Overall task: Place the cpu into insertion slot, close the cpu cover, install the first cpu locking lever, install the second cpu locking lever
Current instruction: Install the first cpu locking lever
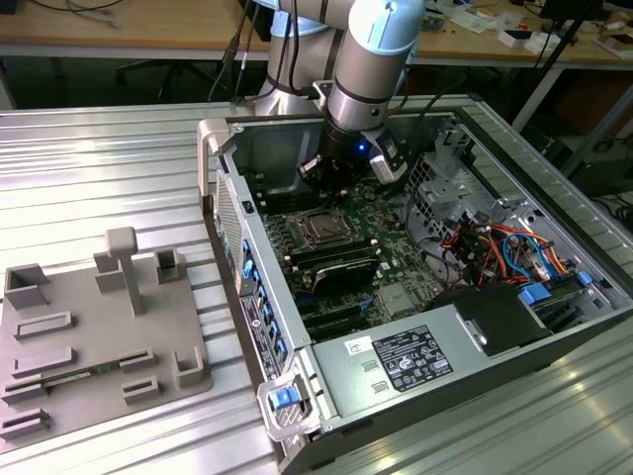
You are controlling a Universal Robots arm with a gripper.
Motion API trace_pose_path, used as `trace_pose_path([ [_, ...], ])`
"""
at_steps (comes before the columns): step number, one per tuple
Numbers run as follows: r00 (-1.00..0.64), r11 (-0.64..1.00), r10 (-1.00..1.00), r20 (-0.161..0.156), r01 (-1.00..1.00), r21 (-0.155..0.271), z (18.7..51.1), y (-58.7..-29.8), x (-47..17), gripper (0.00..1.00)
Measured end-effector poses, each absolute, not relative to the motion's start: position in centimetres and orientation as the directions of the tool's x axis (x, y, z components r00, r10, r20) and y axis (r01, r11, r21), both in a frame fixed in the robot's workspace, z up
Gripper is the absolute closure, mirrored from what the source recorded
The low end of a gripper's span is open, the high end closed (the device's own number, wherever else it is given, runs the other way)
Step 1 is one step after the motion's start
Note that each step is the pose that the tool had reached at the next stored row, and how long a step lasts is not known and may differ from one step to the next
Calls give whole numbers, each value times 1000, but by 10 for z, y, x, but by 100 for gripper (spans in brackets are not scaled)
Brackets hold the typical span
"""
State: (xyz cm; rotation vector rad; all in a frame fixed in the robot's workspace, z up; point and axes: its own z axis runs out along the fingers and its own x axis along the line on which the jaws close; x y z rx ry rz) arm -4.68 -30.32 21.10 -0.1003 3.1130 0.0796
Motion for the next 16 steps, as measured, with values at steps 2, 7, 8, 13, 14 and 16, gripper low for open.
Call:
trace_pose_path([
  [2, -997, 997, -65, -28, -67, 50, 211, -303, -47, 89],
  [7, -997, 996, -67, -28, -68, 50, 212, -299, -47, 89],
  [8, -997, 996, -67, -28, -68, 50, 212, -297, -47, 89],
  [13, -997, 996, -69, -28, -70, 50, 212, -295, -47, 89],
  [14, -997, 996, -70, -28, -71, 50, 212, -295, -47, 89],
  [16, -997, 996, -71, -28, -72, 50, 211, -295, -47, 89],
])
